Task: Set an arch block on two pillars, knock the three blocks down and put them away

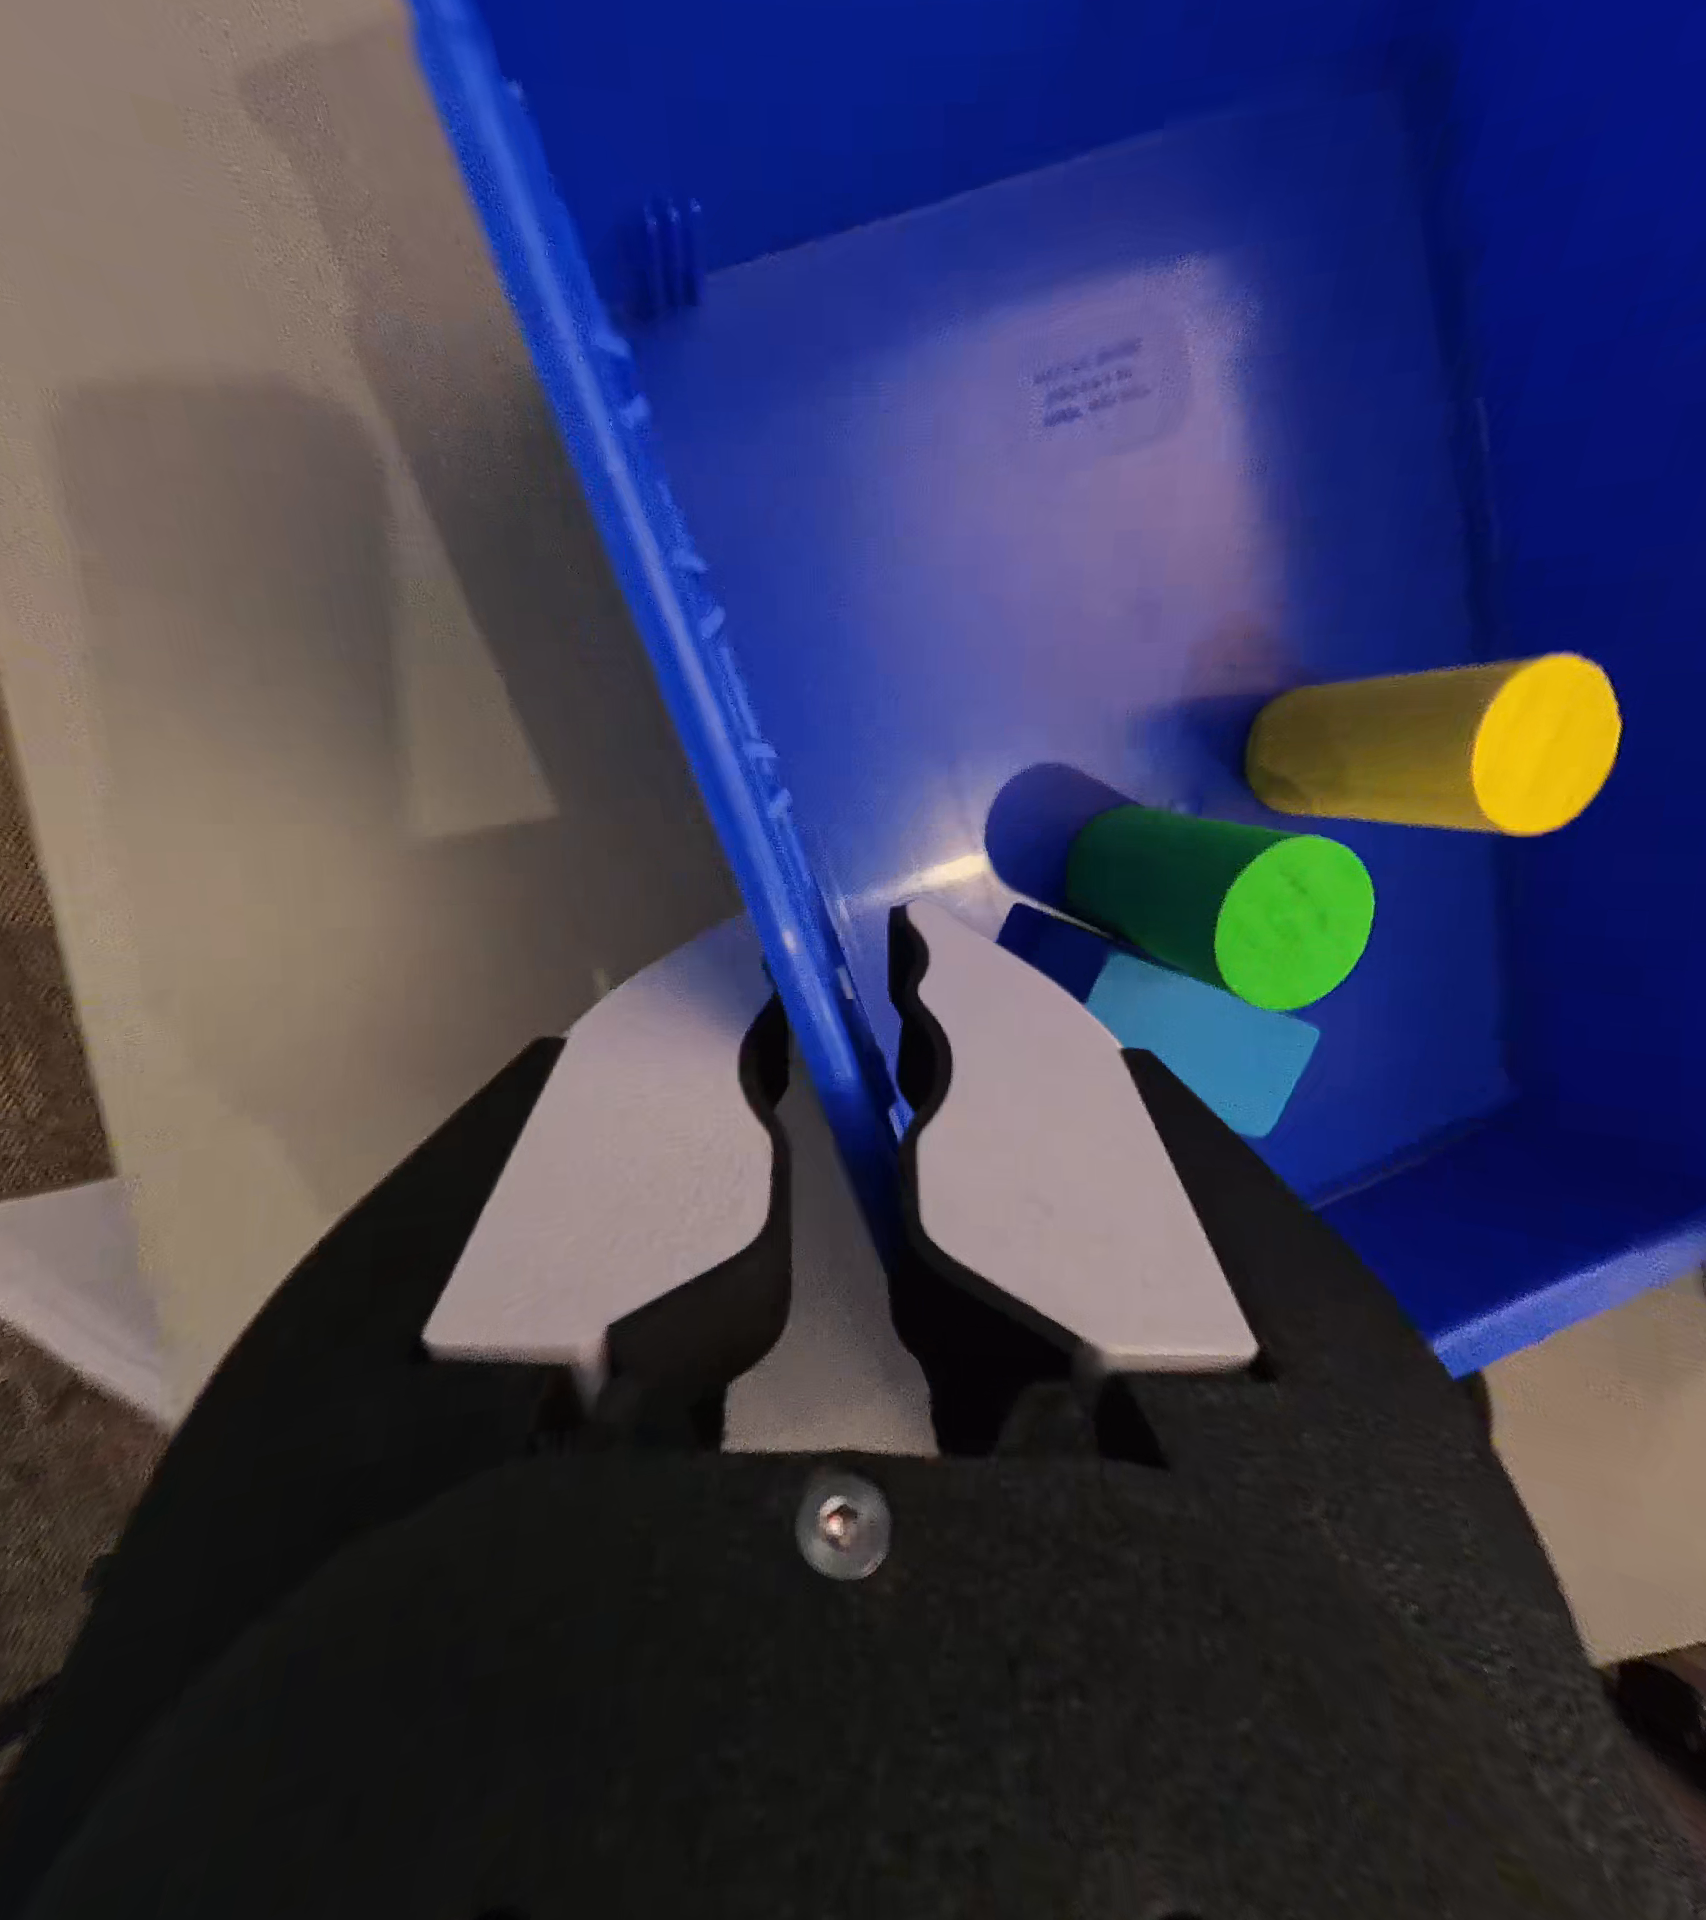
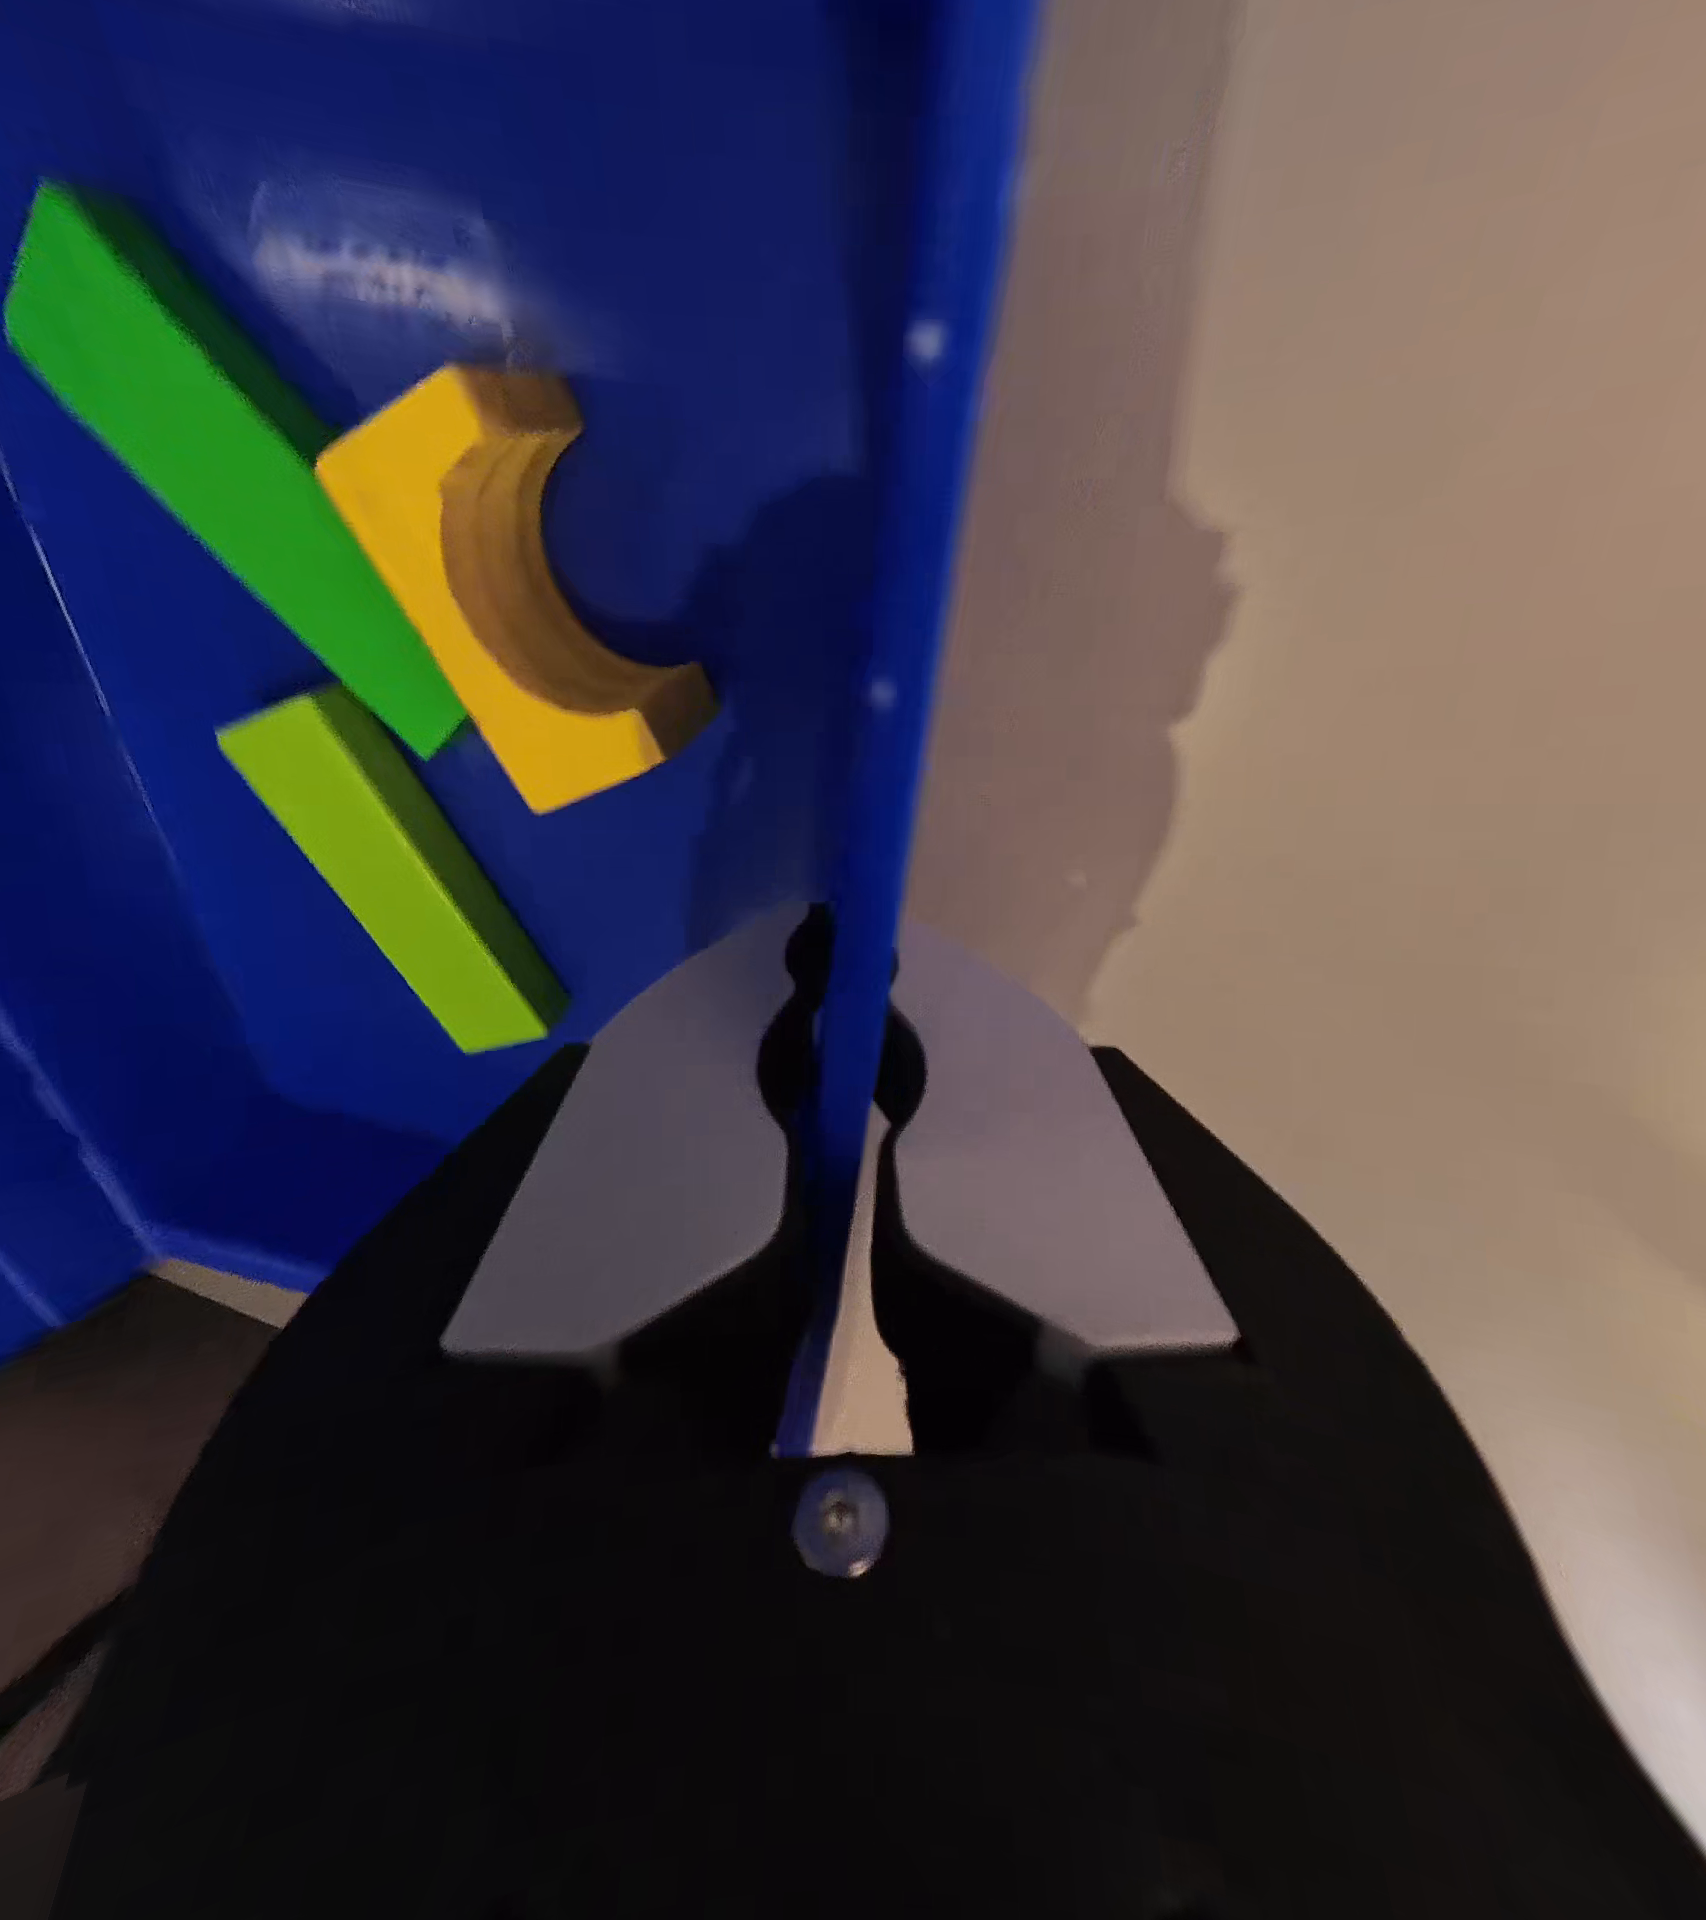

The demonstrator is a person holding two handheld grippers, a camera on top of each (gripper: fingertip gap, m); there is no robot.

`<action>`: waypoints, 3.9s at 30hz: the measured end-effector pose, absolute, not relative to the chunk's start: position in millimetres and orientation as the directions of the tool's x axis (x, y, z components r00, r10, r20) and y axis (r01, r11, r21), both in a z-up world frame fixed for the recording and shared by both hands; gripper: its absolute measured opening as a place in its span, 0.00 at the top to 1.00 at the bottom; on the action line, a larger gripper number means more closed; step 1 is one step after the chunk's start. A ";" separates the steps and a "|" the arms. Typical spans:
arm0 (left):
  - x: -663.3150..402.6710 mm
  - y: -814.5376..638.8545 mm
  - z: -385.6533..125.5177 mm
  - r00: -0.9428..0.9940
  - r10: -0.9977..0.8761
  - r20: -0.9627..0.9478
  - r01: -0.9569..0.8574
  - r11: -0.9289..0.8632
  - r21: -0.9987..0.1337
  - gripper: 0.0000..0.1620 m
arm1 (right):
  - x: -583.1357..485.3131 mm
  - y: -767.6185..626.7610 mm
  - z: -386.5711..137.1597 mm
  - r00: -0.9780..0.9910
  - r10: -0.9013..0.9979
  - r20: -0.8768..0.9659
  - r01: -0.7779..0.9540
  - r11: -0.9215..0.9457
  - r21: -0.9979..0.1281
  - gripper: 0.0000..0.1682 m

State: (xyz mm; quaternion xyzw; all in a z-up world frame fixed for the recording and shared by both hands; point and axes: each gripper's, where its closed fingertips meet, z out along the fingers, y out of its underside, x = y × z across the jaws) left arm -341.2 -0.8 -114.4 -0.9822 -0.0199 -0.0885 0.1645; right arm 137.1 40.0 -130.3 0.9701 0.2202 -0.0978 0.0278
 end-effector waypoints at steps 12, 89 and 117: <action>-278.5 29.0 -115.1 0.973 -0.151 0.173 -0.089 -0.943 -0.322 0.97 | 340.8 33.6 -132.8 0.958 0.234 -0.167 0.248 -0.966 0.070 0.96; -197.0 -30.4 103.2 0.709 -0.696 -0.116 -0.166 -0.005 -0.986 0.84 | 409.5 75.3 34.5 0.876 0.274 0.396 0.476 -0.375 -0.795 0.73; -168.3 20.1 -116.6 0.580 -0.794 -0.183 -0.806 -0.527 -0.270 0.75 | 275.7 19.6 114.4 0.481 0.875 -0.045 -0.172 0.044 -0.984 0.58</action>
